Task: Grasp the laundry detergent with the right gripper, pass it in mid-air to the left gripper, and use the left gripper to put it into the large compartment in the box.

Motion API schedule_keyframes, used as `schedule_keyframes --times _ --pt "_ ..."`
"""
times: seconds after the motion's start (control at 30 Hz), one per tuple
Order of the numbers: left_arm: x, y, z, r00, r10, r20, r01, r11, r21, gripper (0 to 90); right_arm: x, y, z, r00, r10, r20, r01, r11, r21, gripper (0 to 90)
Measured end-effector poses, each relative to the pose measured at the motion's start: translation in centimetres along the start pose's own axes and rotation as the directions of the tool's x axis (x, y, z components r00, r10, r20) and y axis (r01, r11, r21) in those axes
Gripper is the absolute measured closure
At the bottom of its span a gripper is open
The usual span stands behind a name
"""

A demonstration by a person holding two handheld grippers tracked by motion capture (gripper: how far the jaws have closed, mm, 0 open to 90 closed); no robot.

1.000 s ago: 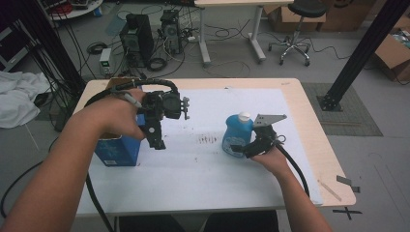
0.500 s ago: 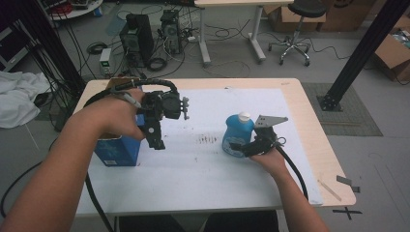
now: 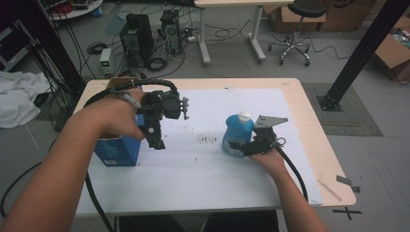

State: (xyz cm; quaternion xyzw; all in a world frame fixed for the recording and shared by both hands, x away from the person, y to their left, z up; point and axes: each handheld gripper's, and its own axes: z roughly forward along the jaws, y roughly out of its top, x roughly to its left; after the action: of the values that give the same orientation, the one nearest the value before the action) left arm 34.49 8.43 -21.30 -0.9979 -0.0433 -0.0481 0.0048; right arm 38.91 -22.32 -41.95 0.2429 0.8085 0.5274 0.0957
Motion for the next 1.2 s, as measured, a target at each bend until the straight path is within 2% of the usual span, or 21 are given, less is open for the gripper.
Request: schedule_keyframes --times 0.2,0.4,0.87,1.03,1.2 --pt "0.1 -0.01 0.16 1.0 0.0 0.003 0.0 1.0 0.002 0.1 0.12 0.14 -0.03 0.9999 -0.014 0.006 0.014 1.0 -0.017 17.9" --pt "0.13 -0.1 0.25 1.0 -0.002 0.004 0.002 1.0 0.0 0.1 0.1 0.08 0.1 0.9998 -0.017 0.009 0.017 1.0 -0.003 20.2" --pt "0.02 -0.15 0.35 1.0 -0.007 0.006 0.007 1.0 0.005 0.1 0.45 -0.03 0.02 0.9993 -0.032 0.019 0.033 0.999 -0.022 29.3" --pt "0.08 -0.12 0.44 0.9999 -0.008 0.006 0.008 0.9999 0.01 0.1 0.42 -0.12 0.08 0.9994 -0.032 0.014 0.032 0.999 -0.021 30.4" --pt "0.08 -0.11 0.46 0.9999 -0.009 0.004 0.009 1.0 0.004 0.1 0.58 -0.04 0.08 0.9989 -0.047 0.004 0.047 0.998 -0.029 36.0"
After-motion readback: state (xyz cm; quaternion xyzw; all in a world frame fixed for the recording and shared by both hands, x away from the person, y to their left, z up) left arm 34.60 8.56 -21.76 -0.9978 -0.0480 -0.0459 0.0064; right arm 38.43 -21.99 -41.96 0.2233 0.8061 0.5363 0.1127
